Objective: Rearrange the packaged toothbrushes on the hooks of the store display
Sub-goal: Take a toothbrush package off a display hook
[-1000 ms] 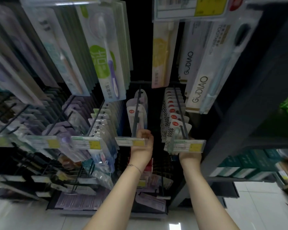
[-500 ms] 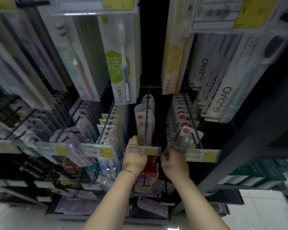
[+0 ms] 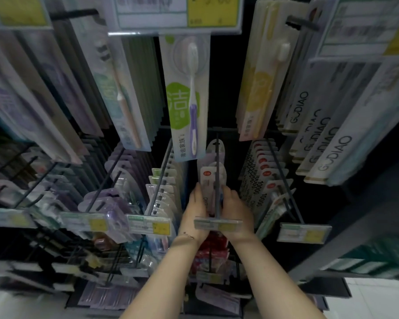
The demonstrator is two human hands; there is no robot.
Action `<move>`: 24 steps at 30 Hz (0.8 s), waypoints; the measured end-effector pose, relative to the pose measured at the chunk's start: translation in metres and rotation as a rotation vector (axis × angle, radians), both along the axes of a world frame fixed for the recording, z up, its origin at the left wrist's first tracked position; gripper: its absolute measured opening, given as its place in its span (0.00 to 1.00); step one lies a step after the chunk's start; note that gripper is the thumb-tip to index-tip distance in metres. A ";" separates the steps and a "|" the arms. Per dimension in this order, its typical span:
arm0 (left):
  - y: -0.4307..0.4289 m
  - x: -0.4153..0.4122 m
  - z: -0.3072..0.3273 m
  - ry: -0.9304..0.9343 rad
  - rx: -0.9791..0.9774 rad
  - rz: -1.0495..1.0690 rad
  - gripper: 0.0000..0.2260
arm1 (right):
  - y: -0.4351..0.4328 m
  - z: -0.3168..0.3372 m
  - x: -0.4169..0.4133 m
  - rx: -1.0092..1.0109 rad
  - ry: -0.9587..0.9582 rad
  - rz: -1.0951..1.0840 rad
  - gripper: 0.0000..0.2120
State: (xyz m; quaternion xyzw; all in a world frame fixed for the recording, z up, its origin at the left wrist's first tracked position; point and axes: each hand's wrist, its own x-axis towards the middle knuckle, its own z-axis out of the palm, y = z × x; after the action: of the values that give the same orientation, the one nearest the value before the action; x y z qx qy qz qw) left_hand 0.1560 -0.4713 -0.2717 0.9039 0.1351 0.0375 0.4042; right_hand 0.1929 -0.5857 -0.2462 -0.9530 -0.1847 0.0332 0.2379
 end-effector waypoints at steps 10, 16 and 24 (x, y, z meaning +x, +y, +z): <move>-0.013 -0.009 -0.002 -0.123 -0.334 0.096 0.09 | -0.006 -0.006 -0.006 0.415 0.152 -0.025 0.08; -0.023 -0.022 0.008 -0.105 -0.429 0.200 0.10 | -0.012 -0.006 -0.012 0.525 0.257 -0.014 0.07; -0.032 -0.034 0.009 -0.137 -0.343 0.293 0.05 | -0.020 -0.014 -0.015 0.486 0.169 -0.003 0.08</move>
State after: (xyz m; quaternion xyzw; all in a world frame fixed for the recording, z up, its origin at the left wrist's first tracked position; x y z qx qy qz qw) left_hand 0.1220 -0.5031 -0.2631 0.7882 0.2413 0.1336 0.5502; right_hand 0.1776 -0.6058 -0.2607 -0.8620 -0.1654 0.0671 0.4745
